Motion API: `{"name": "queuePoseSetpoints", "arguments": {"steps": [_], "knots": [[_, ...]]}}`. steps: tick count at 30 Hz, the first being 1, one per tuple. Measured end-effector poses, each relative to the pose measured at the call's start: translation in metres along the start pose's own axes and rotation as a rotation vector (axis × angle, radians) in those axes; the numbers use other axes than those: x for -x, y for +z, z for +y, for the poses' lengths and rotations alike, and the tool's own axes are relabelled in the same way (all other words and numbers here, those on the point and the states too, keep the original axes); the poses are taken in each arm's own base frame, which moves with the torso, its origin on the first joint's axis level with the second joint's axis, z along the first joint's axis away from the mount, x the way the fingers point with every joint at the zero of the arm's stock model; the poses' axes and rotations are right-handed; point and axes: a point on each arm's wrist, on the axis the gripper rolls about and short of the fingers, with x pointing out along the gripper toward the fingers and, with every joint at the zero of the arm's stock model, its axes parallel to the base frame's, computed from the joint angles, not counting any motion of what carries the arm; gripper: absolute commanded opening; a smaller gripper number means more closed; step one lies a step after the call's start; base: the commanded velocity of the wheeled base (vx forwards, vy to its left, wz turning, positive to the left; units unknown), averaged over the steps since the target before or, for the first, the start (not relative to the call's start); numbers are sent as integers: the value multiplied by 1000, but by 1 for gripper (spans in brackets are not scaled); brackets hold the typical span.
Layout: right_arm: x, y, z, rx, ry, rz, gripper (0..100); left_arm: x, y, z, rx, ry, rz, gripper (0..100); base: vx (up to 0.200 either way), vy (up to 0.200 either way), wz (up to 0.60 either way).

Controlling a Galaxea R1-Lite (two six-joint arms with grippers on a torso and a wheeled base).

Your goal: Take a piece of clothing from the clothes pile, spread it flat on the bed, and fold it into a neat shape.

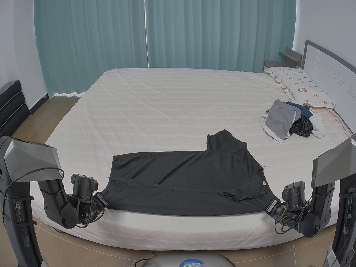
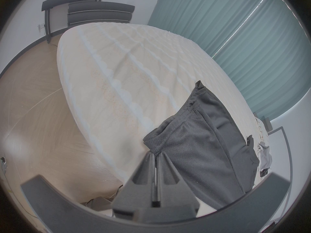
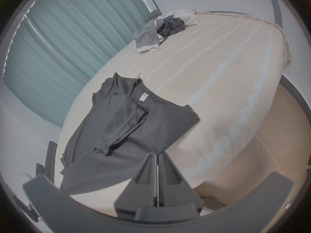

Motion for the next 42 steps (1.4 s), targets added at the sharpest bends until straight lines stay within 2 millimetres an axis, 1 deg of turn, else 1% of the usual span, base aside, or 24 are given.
{"name": "queuePoseSetpoints", "arguments": {"steps": [3, 7, 12, 14, 18, 21, 23, 25, 33, 39, 42], "knots": [[0, -3, -2, 8, -6, 10, 100, 1, -2, 2, -4, 5, 9, 100, 0, 0, 0], [0, -2, 1, 3, 33, -14, 100, 3, -4, 5, -9, 11, 19, 100, 0, 0, 0], [6, 6, 3, -18, 72, -54, 100, 6, -2, 6, 3, -22, 53, 100, 0, 0, 0], [9, 9, 4, -31, 85, -66, 100, 8, 2, 8, 19, -52, 84, 100, 0, 0, 0], [17, 14, 10, -97, 148, -53, 100, 14, 16, 15, 74, -117, 141, 100, 0, 0, 0], [21, 9, 19, -140, 217, 6, 100, 17, 28, 20, 124, -134, 133, 100, 0, 0, 0], [22, 6, 23, -149, 237, 27, 100, 19, 32, 21, 147, -138, 125, 100, 0, 0, 0], [19, 3, 28, -155, 256, 38, 100, 19, 35, 21, 165, -143, 119, 100, 0, 0, 0], [-2, -7, 47, -152, 306, 57, 100, 21, 39, 20, 183, -158, 109, 100, 0, 0, 0], [-17, -12, 52, -136, 264, 92, 100, 21, 39, 20, 182, -158, 108, 100, 0, 0, 0], [-24, -11, 57, -134, 251, 100, 100, 21, 39, 20, 181, -158, 108, 100, 0, 0, 0]]}}
